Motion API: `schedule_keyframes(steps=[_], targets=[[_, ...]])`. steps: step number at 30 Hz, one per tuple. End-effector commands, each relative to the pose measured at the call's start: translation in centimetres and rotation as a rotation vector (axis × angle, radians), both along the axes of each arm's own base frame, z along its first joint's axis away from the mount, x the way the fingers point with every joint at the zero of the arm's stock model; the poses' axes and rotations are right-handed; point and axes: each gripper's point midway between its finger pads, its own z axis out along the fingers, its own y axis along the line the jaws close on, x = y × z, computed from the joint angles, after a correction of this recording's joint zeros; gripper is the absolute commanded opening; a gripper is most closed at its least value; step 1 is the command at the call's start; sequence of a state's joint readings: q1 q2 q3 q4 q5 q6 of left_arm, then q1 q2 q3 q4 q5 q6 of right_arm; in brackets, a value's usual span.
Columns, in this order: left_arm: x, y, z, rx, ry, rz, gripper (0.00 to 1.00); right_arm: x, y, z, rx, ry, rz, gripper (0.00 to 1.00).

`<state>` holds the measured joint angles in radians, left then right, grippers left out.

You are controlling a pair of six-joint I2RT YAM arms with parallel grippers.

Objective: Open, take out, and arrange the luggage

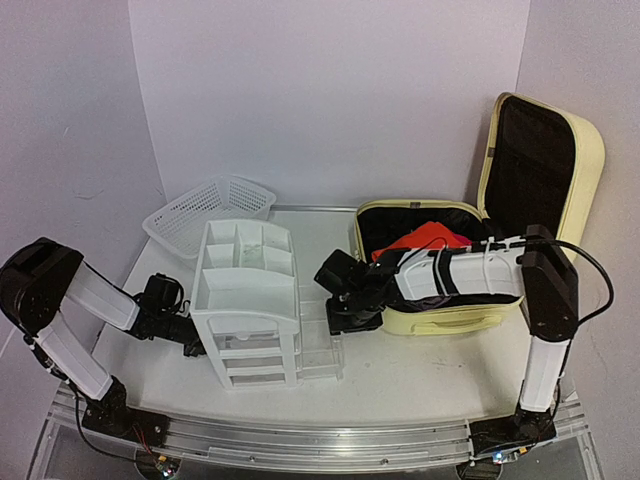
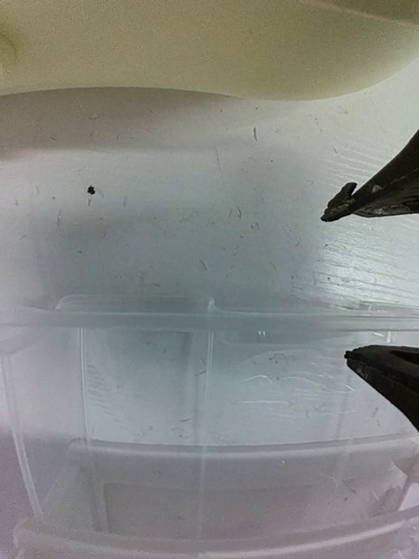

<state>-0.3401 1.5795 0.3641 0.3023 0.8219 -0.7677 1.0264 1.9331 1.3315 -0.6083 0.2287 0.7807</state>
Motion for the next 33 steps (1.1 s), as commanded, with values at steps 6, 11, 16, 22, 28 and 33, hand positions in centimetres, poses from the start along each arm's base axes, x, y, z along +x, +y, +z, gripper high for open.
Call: schedule_keyframes(steps=[6, 11, 16, 22, 28, 33], targets=[[1.1, 3.9, -0.6, 0.08, 0.004, 0.129, 0.17, 0.5, -1.0, 15.4, 0.093, -0.275, 0.255, 0.92], [1.8, 7.2, -0.5, 0.165, 0.017, 0.247, 0.34, 4.5, -5.6, 15.3, 0.101, -0.223, 0.193, 0.98], [0.8, 10.0, -0.4, 0.361, 0.099, 0.308, 0.57, 8.5, -9.5, 13.0, 0.009, -0.159, 0.13, 0.98], [-0.6, 12.1, -0.3, 0.491, 0.163, 0.344, 0.66, 10.1, -10.7, 10.7, -0.116, -0.109, 0.103, 0.84], [-1.7, 12.7, 3.0, 0.523, 0.225, 0.375, 0.66, 10.6, -10.6, 8.6, 0.078, 0.115, -0.099, 0.63], [0.4, 13.8, 9.9, 0.531, 0.062, 0.473, 0.68, 10.8, -10.7, 6.4, 0.105, 0.193, -0.253, 0.59]])
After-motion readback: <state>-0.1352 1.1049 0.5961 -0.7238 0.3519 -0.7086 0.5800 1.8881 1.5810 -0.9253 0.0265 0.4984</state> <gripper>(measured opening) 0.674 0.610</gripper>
